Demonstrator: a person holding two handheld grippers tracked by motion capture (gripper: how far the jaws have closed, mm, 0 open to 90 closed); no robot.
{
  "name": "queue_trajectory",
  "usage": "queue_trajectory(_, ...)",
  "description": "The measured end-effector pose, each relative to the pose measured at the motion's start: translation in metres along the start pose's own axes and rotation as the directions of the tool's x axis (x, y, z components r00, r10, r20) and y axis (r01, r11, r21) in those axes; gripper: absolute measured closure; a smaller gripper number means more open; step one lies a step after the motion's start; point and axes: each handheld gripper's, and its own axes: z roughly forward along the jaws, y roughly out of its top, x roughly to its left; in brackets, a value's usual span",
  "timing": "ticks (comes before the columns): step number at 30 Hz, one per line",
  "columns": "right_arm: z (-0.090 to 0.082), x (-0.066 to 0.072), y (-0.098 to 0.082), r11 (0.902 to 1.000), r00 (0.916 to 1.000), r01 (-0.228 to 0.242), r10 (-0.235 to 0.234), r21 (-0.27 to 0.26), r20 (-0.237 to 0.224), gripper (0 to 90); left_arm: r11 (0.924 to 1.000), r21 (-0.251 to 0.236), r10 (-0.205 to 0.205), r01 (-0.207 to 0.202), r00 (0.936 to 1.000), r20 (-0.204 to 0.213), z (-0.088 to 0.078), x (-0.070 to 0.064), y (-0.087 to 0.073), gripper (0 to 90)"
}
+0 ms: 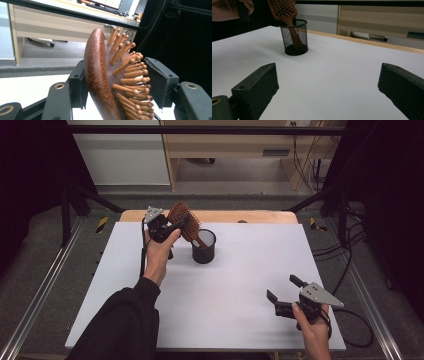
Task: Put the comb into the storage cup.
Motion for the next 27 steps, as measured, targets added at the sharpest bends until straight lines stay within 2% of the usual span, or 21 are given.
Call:
queue_trajectory(6,0.0000,0.0000,-0.0001,1.0000,1.0000,0.000,0.000,0.000,-0.002,2.9,1.0000,-0.003,-0.002,0.002,1.0000,-0.005,-0.0002,0.0005,0.0000,39.5)
queue_trajectory(9,0.0002,0.0000,-0.0001,1.0000,1.0000,0.001,-0.001,0.000,-0.001,2.9,0.9998,-0.006,0.019,-0.019,0.9995,-0.023,-0.0004,0.0006,0.0004,37.6)
queue_trajectory(27,0.0004,0.0003,-0.0004,1.0000,1.0000,0.000,0.000,0.003,-0.004,2.9,0.9998,-0.009,0.019,-0.019,0.9995,-0.025,-0.0009,0.0025,-0.0001,35.8)
